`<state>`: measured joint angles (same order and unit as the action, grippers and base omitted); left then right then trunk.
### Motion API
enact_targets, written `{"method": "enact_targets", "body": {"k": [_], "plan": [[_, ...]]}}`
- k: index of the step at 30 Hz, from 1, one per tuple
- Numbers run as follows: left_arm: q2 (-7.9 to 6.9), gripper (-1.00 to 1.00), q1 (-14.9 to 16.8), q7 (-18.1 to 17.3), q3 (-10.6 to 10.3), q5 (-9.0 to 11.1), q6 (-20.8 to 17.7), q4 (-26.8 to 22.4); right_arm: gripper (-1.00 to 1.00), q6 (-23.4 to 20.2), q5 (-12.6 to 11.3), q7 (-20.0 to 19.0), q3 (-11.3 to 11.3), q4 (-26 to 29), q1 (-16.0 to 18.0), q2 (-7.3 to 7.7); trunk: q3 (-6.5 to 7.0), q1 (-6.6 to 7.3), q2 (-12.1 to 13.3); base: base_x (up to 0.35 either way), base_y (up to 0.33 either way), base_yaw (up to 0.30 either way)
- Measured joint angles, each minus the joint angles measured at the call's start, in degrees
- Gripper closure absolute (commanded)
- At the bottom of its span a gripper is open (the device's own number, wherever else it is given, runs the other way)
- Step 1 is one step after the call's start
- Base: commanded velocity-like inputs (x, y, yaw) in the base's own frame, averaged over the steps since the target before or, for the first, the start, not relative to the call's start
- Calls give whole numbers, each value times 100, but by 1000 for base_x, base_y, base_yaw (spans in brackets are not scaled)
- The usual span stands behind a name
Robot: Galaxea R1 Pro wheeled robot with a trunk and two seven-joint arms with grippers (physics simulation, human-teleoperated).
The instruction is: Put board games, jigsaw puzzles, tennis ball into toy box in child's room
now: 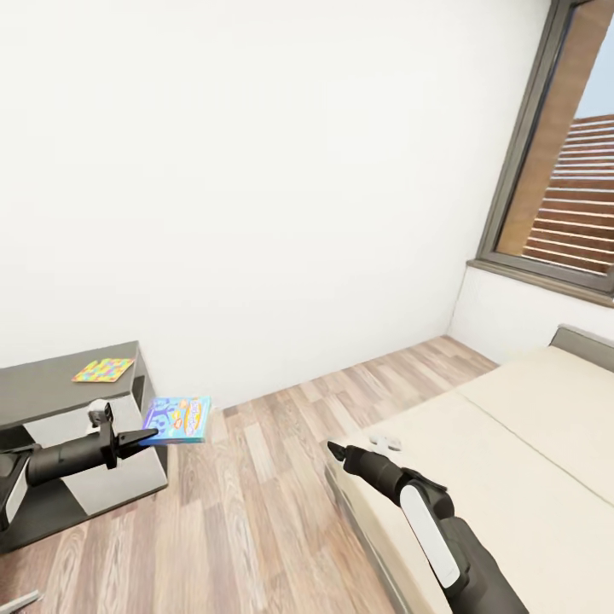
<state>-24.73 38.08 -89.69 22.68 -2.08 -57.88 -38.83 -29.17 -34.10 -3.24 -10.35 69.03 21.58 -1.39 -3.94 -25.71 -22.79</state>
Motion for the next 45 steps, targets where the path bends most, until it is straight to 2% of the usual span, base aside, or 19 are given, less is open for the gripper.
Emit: {"method": "enact_targets", "body": {"k": [30,45], "plan": [[2,100,0,0,0,2,1,0,-100,0,5,0,0,0,0,0,0,-1,0,325,0,292],[2,100,0,0,0,6,1,0,-100,0,6,0,0,0,0,-1,1,-3,1,81,0,292]]}}
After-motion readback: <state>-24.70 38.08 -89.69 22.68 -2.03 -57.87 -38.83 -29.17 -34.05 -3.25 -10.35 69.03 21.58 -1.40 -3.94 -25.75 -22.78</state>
